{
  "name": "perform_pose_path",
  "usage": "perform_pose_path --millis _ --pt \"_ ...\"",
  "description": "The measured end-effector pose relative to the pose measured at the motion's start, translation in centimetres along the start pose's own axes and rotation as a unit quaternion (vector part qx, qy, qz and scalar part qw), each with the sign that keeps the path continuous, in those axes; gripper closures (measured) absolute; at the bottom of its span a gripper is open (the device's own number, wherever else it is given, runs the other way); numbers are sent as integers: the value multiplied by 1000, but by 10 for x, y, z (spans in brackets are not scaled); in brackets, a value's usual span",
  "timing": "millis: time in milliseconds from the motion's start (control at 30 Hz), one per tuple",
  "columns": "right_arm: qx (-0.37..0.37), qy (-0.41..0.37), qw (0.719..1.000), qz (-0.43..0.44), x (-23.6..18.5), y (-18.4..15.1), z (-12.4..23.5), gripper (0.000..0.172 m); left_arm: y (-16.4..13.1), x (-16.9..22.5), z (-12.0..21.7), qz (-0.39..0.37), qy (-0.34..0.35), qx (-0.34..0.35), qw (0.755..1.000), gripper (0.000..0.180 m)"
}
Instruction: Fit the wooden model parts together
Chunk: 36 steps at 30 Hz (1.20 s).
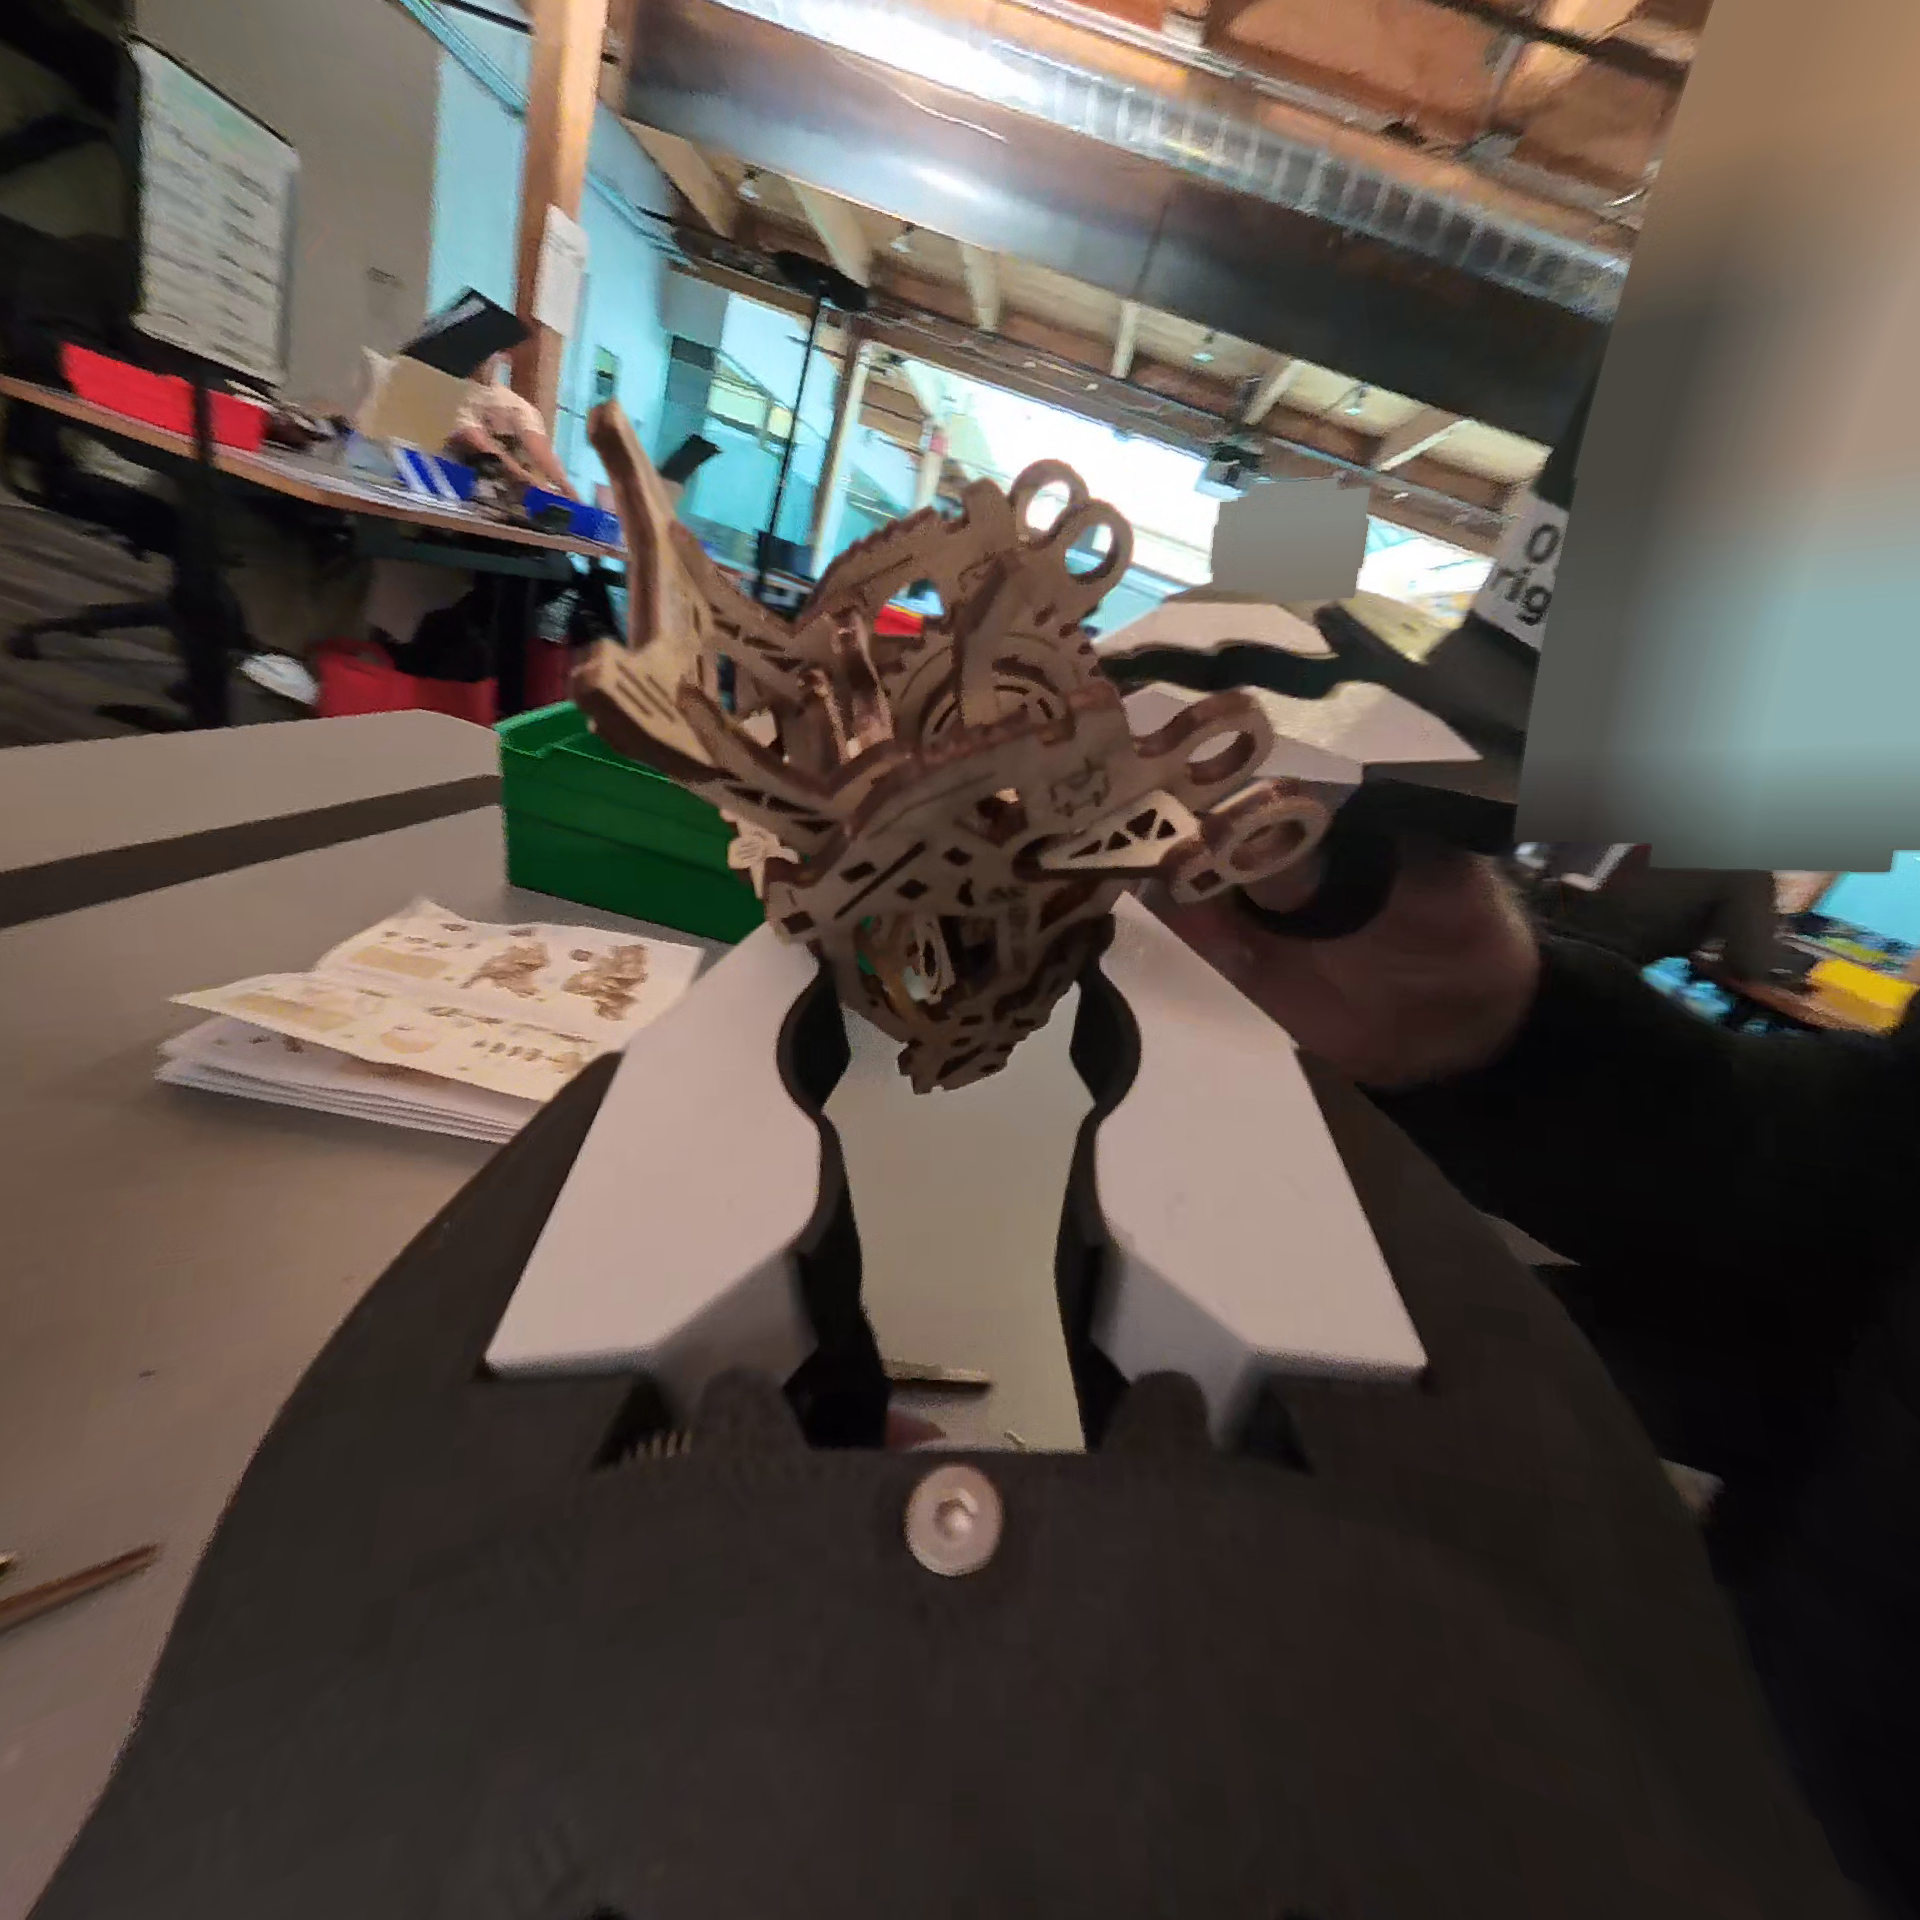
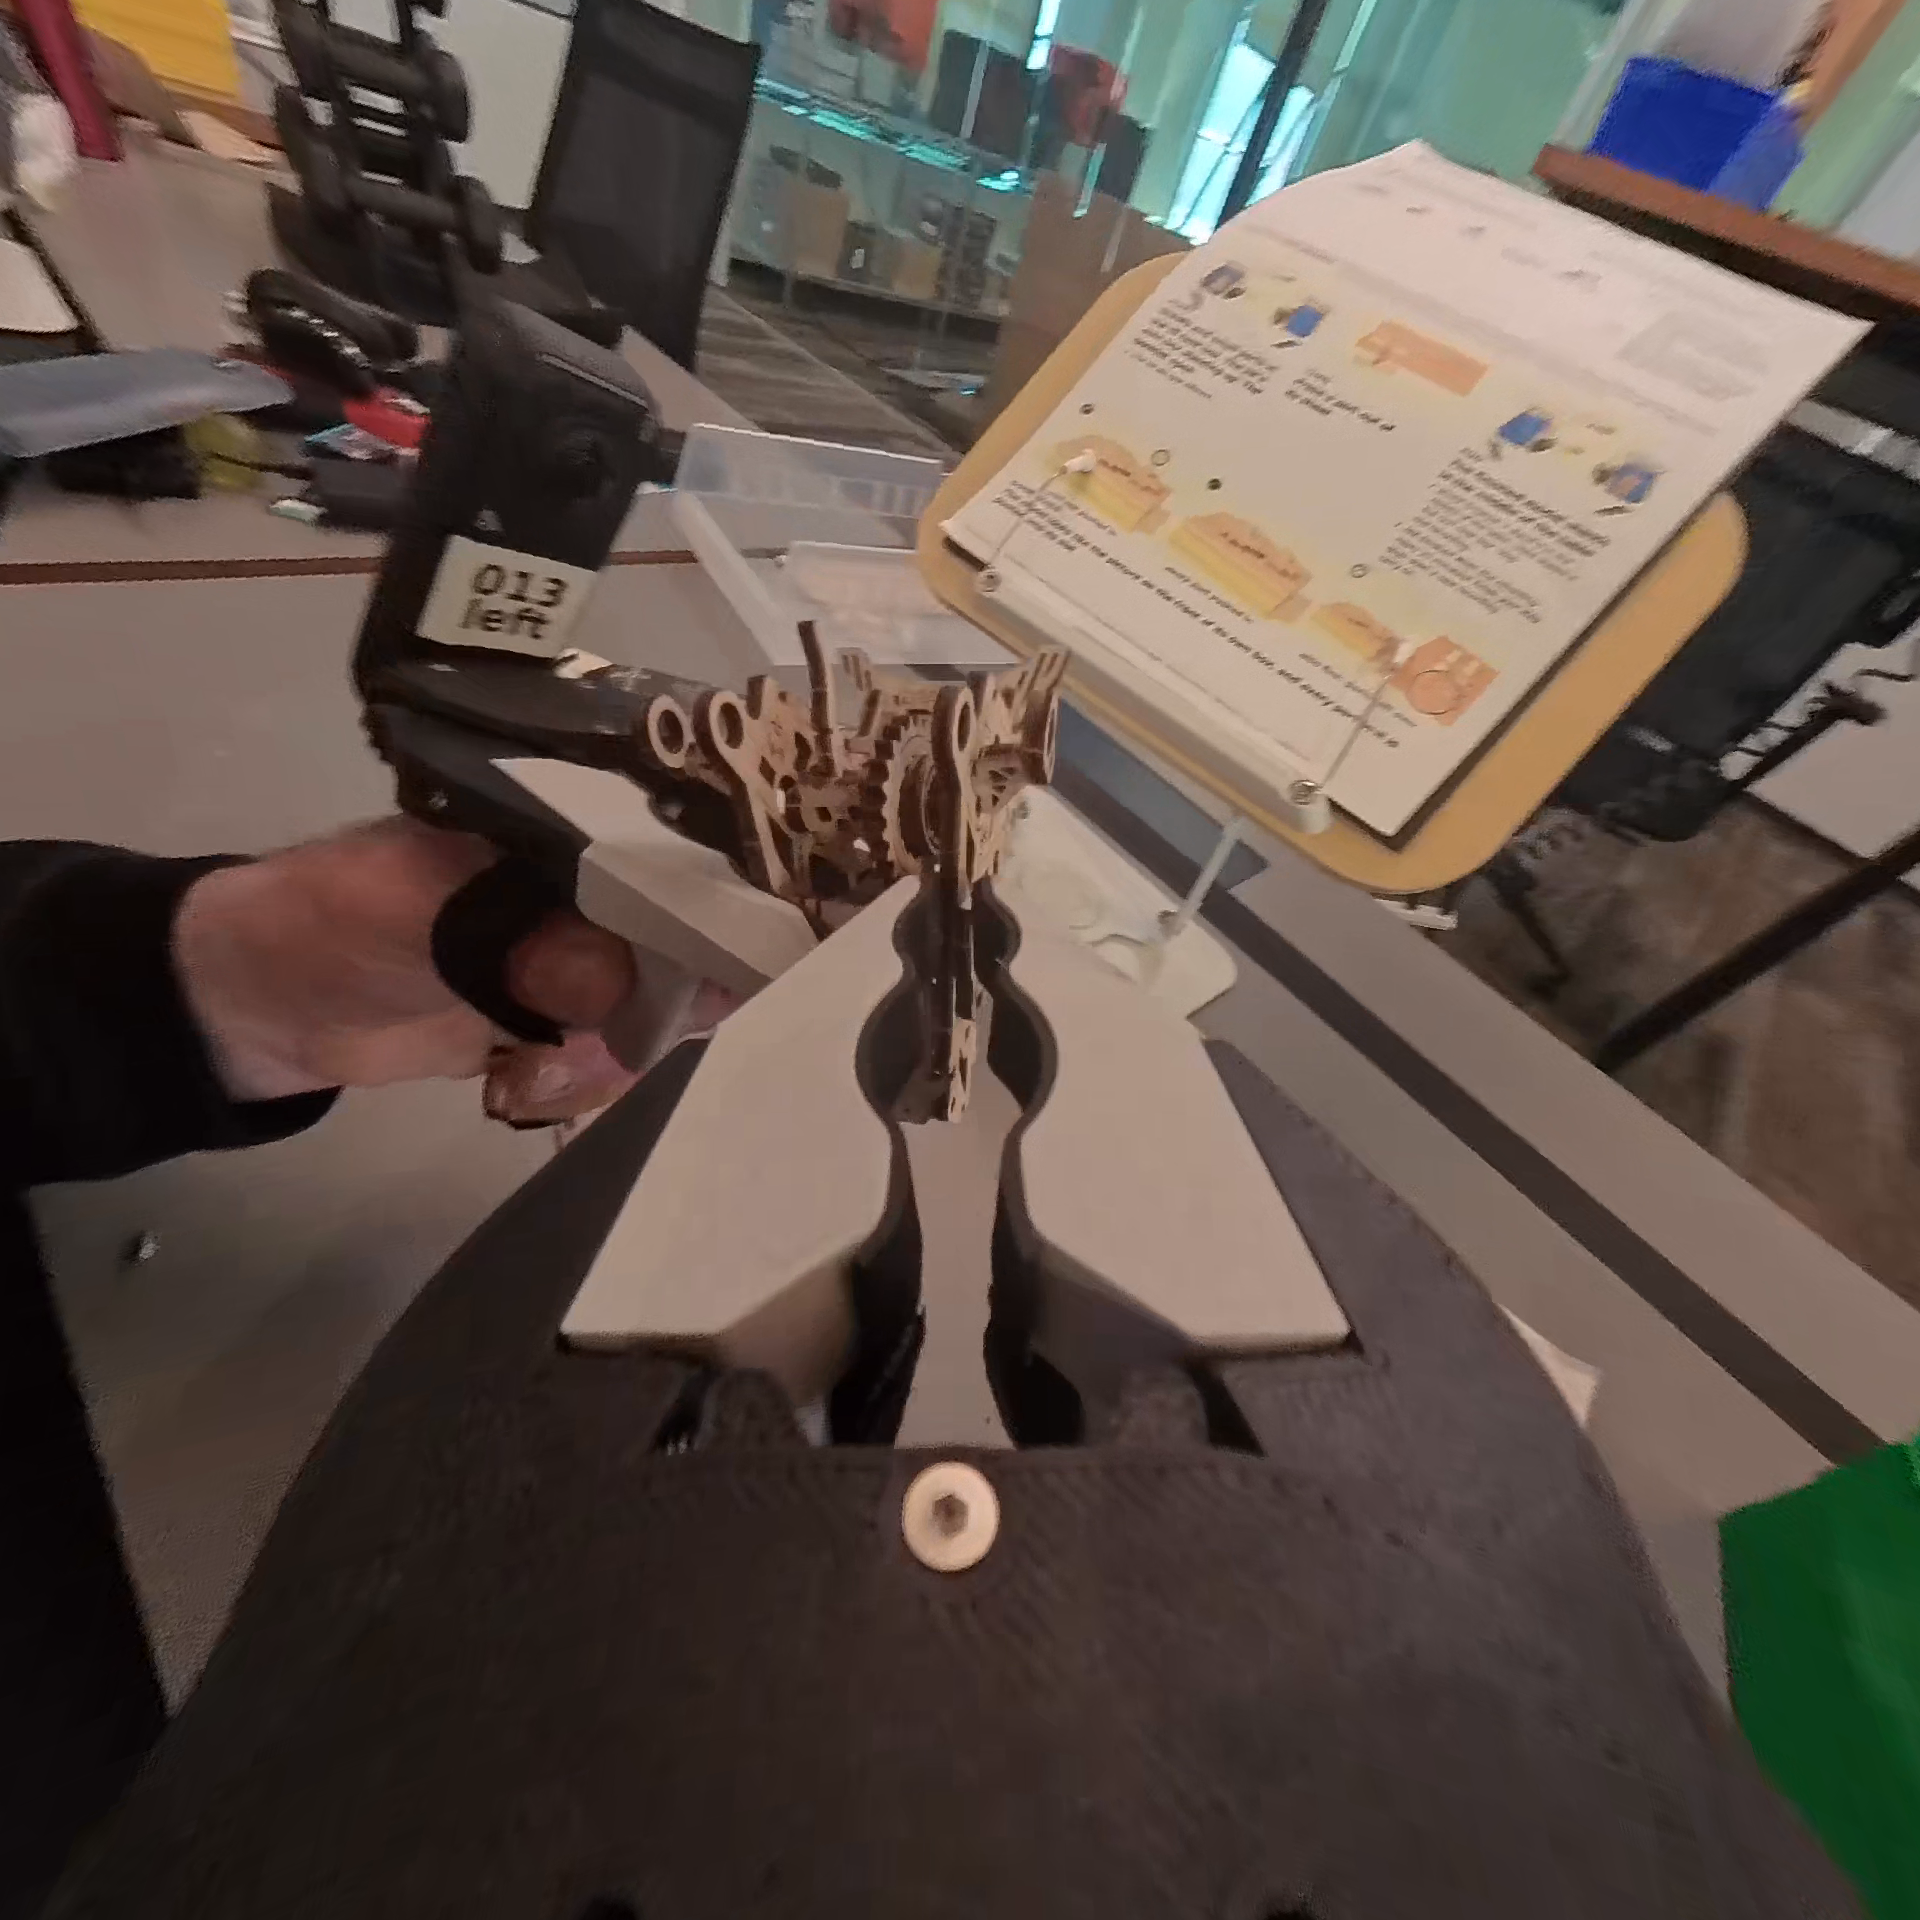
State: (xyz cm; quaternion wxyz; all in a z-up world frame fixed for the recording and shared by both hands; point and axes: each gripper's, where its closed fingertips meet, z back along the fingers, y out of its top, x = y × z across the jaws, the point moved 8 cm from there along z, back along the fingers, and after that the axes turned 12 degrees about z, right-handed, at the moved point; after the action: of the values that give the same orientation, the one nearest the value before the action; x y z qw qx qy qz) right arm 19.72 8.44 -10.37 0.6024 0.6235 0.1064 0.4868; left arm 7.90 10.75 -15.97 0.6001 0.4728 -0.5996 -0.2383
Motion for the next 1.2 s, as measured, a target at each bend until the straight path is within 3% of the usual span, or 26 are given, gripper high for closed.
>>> perform_pose_path --millis 167,467,600,733,1033,1200 --pt "41 -4 997 -69 2 -1 -1 169 4 2 1 -16 16 21 1000 142" --pt "93 32 979 -177 11 -8 -5 169 6 -2 -2 41 -13 32 999 143" --pt "98 69 982 -148 16 -6 -4 170 7 -2 -3 62 -41 29 997 142" --pt "116 107 972 -174 22 -5 -3 171 11 -3 -5 86 -74 26 993 143" --pt "100 136 980 -103 26 0 8 158 15 -4 -4 88 -89 29 992 142" --pt "85 141 983 -78 24 0 5 161 14 1 -7 77 -97 17 992 142"
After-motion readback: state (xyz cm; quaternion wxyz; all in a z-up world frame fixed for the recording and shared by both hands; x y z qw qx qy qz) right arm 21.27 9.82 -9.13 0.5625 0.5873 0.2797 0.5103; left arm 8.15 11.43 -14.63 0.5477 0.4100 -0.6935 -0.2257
